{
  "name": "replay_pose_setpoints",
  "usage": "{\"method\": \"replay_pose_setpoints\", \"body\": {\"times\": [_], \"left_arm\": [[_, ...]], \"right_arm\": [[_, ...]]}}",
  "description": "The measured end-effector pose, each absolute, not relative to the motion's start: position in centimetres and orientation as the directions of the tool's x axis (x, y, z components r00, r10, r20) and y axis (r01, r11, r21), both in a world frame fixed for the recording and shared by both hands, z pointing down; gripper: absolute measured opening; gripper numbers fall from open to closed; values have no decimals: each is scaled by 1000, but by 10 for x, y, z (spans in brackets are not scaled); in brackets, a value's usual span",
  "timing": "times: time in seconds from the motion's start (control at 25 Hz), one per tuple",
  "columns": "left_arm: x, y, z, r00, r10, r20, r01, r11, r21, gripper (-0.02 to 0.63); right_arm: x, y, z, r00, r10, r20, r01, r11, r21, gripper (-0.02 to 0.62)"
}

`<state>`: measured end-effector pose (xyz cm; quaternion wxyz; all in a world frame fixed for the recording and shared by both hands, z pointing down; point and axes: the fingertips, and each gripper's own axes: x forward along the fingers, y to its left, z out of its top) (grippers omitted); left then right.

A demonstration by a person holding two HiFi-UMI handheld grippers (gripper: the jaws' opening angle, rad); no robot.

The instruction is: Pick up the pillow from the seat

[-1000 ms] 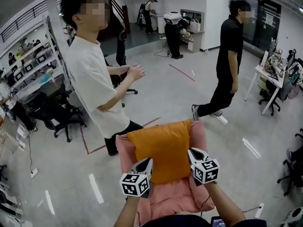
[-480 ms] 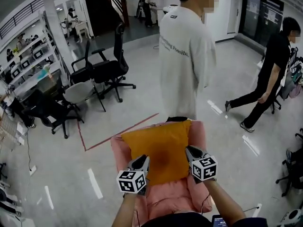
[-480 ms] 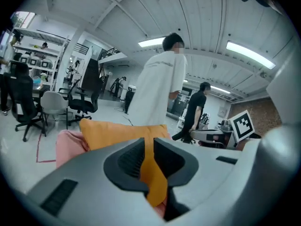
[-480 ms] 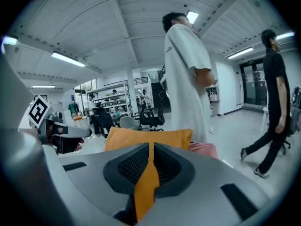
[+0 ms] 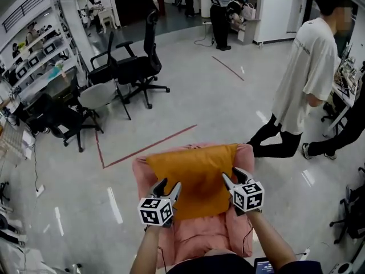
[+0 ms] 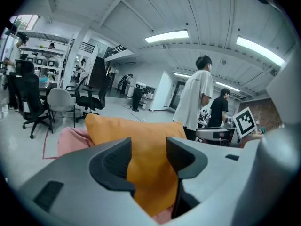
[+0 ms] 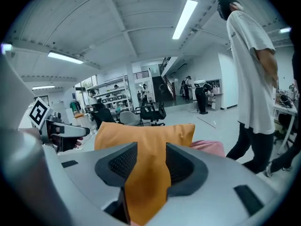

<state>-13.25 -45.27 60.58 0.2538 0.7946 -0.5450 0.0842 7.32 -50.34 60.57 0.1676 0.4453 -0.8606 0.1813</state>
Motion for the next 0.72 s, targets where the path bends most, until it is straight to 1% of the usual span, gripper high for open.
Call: {"method": "replay_pose_setpoints", "body": {"times": [0.08,0.32,0.52,0.72], "left_arm": [[-139,-459,613,365,-829,424,-918,-245,312,252],[-160,-474,632,278,-843,461,-943,-147,300,330],[-172,-483,641,232,-853,469,-947,-87,309,382],[-174,-490,654,214,-847,488,-952,-69,298,407]], "right_arm": [[72,-510,611,-547,-699,460,-826,538,-166,197],[72,-527,631,-529,-691,492,-835,526,-160,262],[73,-538,643,-514,-689,511,-841,520,-146,276],[74,-550,656,-503,-685,527,-848,509,-147,279]]}}
